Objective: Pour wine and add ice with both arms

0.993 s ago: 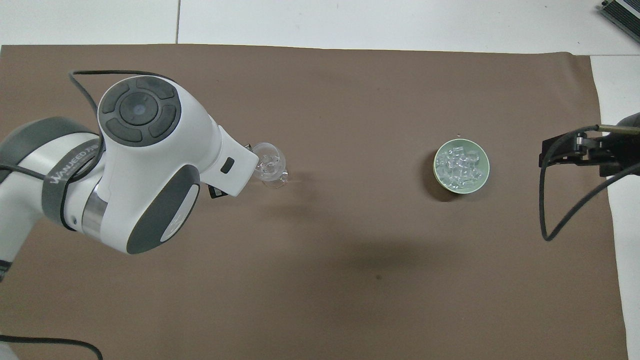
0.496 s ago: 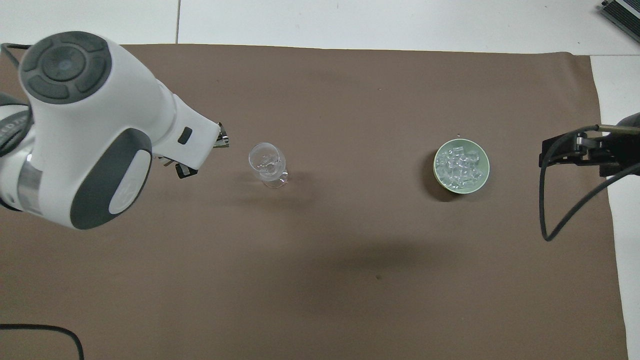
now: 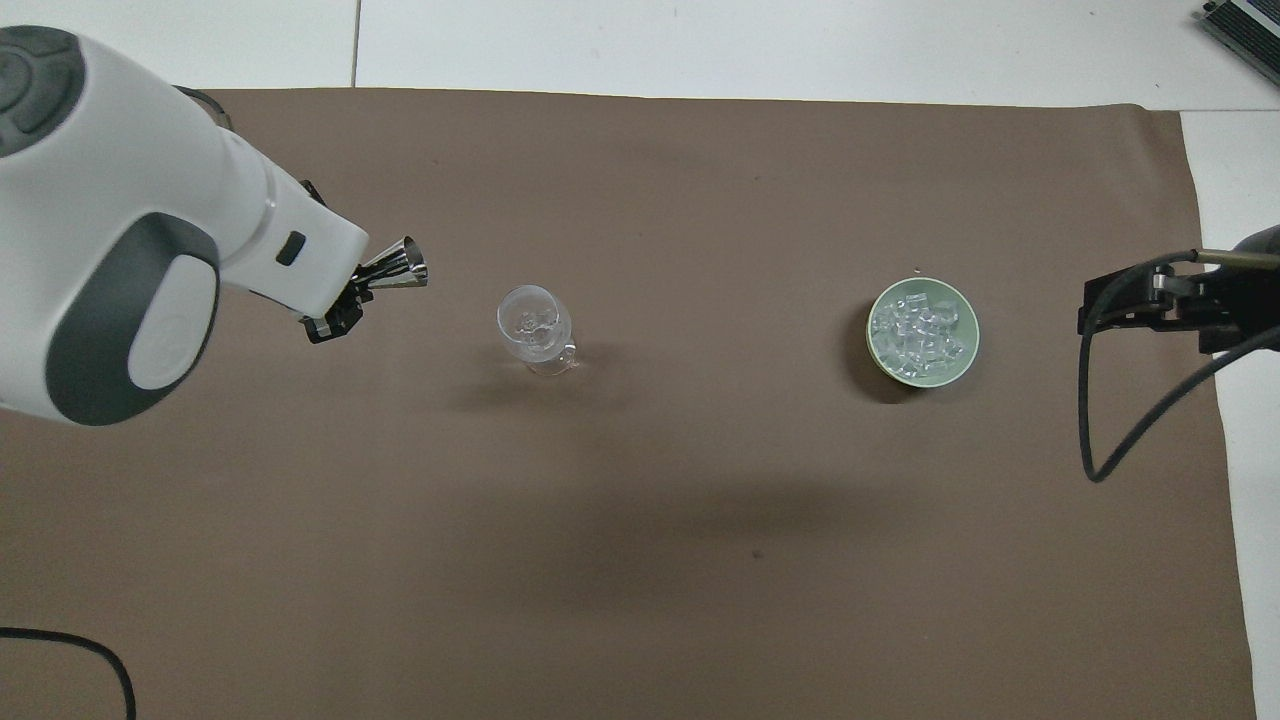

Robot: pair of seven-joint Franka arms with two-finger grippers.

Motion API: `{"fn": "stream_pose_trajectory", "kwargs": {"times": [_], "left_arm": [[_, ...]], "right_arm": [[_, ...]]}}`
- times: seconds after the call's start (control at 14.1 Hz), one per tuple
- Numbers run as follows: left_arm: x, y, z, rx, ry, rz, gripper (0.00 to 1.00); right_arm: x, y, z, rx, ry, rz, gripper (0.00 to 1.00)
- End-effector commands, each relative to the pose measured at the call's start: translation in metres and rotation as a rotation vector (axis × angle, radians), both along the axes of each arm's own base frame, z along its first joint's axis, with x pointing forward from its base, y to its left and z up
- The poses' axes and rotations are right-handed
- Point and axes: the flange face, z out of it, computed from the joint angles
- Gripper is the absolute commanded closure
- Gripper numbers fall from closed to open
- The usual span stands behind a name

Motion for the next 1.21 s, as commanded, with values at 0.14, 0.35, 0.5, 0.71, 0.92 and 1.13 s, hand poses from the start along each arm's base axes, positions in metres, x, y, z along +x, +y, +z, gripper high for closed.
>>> {"fn": "stream_pose_trajectory", "kwargs": {"times": [0.14,0.35,0.5,0.71,0.92,1.13], "left_arm": [[0.005,0.09,-0.051,-0.41,0.035,-0.088,1.0],[0.0,0.142,-0.082,-0.61,0.019,-0.128,1.0],[0.0,0.168,-0.137,-0.822,0.015,-0.152,1.0],[-0.008,0.199,-0.189,-0.993,-0.001,-0.122,1.0],[-0.011,0.198,-0.229,-1.104,-0.065,-0.163,1.0],[-0.018,0.21,-0.255,-1.147,-0.094,-0.17,1.0]], "right_arm": [[-0.002,-0.004,0.001,0.017,0.004,0.01,0.0],[-0.002,-0.004,0.001,0.017,0.004,0.012,0.0],[-0.002,-0.004,0.001,0.017,0.004,0.01,0.0],[-0.002,-0.004,0.001,0.017,0.004,0.01,0.0],[-0.002,-0.004,0.002,0.017,0.002,0.01,0.0],[-0.002,-0.004,0.001,0.017,0.005,0.01,0.0]]}}
